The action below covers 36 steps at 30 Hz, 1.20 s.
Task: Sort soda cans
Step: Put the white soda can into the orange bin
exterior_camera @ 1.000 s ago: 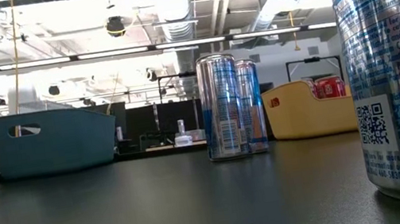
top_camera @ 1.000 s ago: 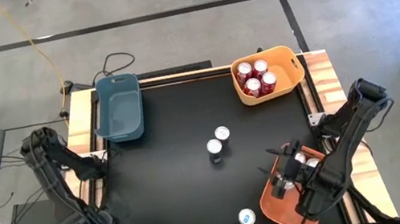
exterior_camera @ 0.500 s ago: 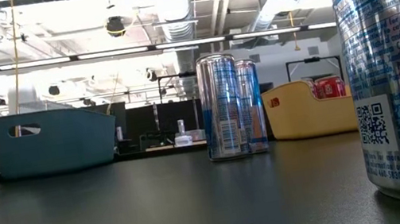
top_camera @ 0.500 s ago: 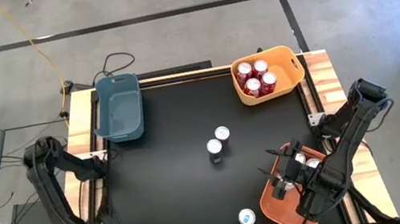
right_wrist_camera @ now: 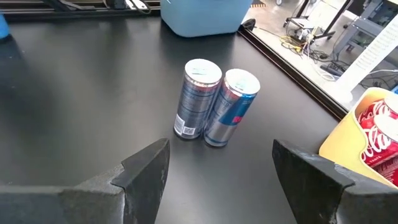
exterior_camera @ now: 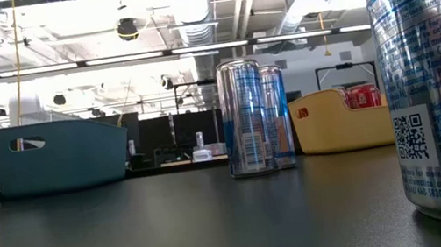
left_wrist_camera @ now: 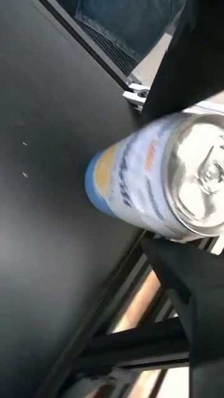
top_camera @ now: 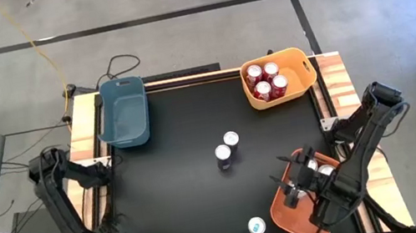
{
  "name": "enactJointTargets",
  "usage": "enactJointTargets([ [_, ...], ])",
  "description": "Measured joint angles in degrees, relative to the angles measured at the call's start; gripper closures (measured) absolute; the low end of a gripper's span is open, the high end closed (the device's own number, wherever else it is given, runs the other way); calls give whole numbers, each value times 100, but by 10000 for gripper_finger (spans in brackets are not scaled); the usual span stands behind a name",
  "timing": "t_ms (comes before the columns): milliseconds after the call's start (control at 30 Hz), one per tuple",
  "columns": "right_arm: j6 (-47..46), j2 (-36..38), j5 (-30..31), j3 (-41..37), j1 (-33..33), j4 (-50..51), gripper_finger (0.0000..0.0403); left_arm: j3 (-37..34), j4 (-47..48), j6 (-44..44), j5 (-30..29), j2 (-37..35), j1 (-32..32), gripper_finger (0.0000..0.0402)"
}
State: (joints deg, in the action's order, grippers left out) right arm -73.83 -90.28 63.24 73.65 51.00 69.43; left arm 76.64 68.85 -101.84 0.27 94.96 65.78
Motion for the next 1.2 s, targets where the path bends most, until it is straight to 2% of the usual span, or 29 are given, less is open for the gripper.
enactJointTargets([
  [133, -58, 0, 0, 0, 51, -2, 101, 2, 235, 790, -65, -9, -434, 148],
  [200, -116, 0, 0, 0, 98, 1, 101, 2, 307, 1299, -100, -9, -727, 163],
  [467, -163, 0, -15, 0, 197, 0, 101, 2, 311, 3336, -670, -7, -1832, 148],
  [700, -282, 0, -22, 0, 228, 41, 101, 0, 153, 4865, -1095, -4, -2667, 153],
  [967, -285, 0, -26, 0, 145, 41, 101, 8, -615, 6376, -1156, -3, -3534, 153],
  [1200, -86, 0, -287, 0, -217, 20, 101, 211, -1148, 7159, -1168, 9, -3978, 153],
])
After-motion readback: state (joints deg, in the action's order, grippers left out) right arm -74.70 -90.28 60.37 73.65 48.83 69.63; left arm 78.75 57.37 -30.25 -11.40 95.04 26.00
